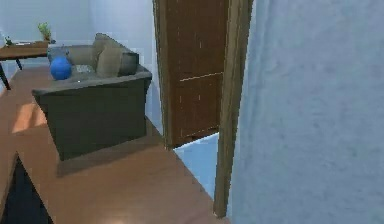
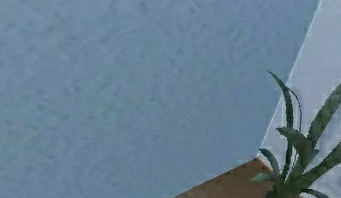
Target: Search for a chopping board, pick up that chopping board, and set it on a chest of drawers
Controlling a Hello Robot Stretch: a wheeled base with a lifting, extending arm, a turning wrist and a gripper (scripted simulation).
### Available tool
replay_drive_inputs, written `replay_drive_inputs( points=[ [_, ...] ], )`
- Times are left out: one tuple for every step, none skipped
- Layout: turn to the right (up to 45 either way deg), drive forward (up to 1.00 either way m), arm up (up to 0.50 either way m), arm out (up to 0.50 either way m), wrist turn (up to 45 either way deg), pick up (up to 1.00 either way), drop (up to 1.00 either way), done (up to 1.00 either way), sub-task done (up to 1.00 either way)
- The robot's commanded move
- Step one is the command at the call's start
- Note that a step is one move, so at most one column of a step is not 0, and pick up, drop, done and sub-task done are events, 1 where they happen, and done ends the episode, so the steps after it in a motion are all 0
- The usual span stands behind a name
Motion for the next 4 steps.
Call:
replay_drive_inputs(
  points=[
    [-15.0,0.0,0.0,0.0,0.0,0.0,0.0,0.0,0.0],
    [0.0,1.0,0.0,0.0,0.0,0.0,0.0,0.0,0.0],
    [36.0,0.0,0.0,0.0,0.0,0.0,0.0,0.0,0.0],
    [0.0,0.3,0.0,0.0,0.0,0.0,0.0,0.0,0.0]
  ],
)
